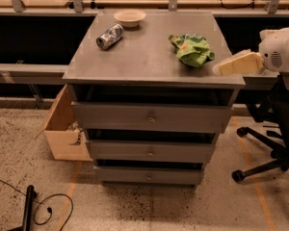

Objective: Move green rice chip bag near redbull can

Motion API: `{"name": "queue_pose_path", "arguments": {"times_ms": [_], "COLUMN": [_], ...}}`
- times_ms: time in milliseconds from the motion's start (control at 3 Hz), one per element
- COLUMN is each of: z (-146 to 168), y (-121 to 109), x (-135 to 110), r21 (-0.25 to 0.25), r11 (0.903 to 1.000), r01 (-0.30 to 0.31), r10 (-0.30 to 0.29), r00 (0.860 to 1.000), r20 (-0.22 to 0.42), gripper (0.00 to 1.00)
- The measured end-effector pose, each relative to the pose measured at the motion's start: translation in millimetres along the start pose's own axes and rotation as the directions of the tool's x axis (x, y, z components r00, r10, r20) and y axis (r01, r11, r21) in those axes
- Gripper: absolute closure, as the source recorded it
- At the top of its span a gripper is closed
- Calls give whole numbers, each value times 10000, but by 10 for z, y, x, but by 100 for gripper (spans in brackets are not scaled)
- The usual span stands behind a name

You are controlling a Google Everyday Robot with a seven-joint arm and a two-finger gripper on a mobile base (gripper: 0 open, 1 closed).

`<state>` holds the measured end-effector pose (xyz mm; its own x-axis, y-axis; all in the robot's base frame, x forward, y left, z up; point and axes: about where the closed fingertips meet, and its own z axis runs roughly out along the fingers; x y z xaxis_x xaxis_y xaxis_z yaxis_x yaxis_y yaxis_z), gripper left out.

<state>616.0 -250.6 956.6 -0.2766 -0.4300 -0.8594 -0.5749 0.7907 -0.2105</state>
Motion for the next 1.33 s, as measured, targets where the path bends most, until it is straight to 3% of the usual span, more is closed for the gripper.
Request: {"name": "queue_pose_path", "arguments": {"times_ms": [667, 1333], "z": [622, 1367], "y": [4, -4], "x": [-28, 54], "r21": [14, -33], "r11": [10000, 10000], "r01": [-16, 1], "r10": [14, 3], "r00": [9954, 9936], "r20": [963, 1131], "gripper": [0, 0]}}
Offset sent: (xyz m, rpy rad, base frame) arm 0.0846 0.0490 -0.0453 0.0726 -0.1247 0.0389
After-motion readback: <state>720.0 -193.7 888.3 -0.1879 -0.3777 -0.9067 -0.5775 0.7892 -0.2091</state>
